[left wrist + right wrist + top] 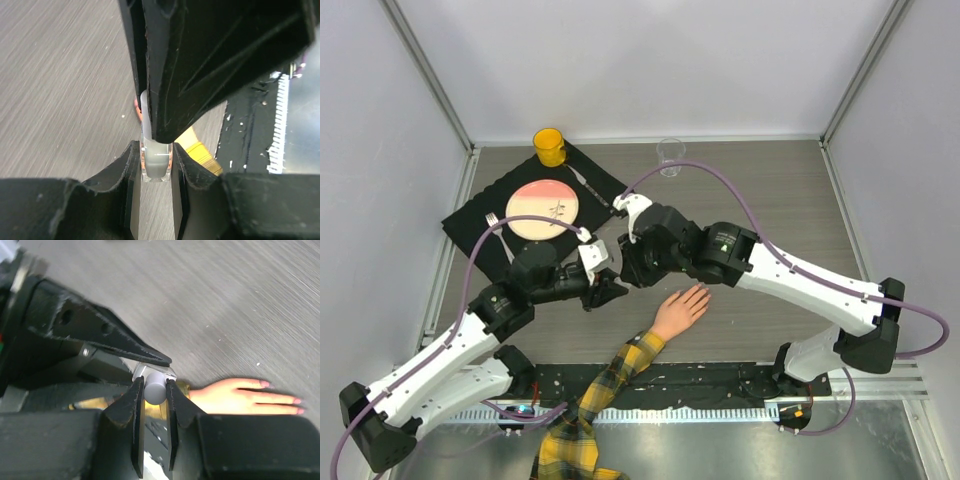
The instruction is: Paint the nails
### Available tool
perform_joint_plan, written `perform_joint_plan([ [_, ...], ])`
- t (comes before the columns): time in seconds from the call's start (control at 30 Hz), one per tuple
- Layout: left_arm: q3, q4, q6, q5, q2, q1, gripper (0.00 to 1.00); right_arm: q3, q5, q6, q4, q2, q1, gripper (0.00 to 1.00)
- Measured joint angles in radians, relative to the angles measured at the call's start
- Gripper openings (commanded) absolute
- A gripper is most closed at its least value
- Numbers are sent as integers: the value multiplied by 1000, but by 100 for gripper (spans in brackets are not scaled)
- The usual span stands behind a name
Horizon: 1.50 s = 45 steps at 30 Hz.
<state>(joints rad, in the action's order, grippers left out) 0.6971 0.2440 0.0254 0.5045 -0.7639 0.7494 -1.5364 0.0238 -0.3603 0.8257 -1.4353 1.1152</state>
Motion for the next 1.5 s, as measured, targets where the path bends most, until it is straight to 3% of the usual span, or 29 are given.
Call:
perform_joint_plan([
  [0.2,-32,-44,-8,-89,14,0,0,39,180,-169,-62,0,38,4],
  [0.57,-26,-142,-14,-92,16,-3,0,-21,242,-188,-35,-6,50,58],
  [0.7,-16,-146,-13,-81,18,-3,0,-42,266,-168,3,2,49,69],
  [0.9,8,-150,-9,-38,12,-1,0,-49,232,-97,79,108,51,73],
  [1.03,40,-151,-45,35,-17,-1,0,-5,121,26,72,268,40,71],
  [1.1,56,-163,-88,75,-31,-1,0,40,11,88,24,345,13,63],
  [1.2,64,-232,-198,136,-37,-1,0,85,-229,156,-50,395,-90,61],
  [1.37,64,-418,-408,217,-35,-1,0,102,-536,204,-189,359,-254,60],
  [1.5,64,-521,-521,255,-34,-1,0,143,-696,209,-282,305,-287,54],
])
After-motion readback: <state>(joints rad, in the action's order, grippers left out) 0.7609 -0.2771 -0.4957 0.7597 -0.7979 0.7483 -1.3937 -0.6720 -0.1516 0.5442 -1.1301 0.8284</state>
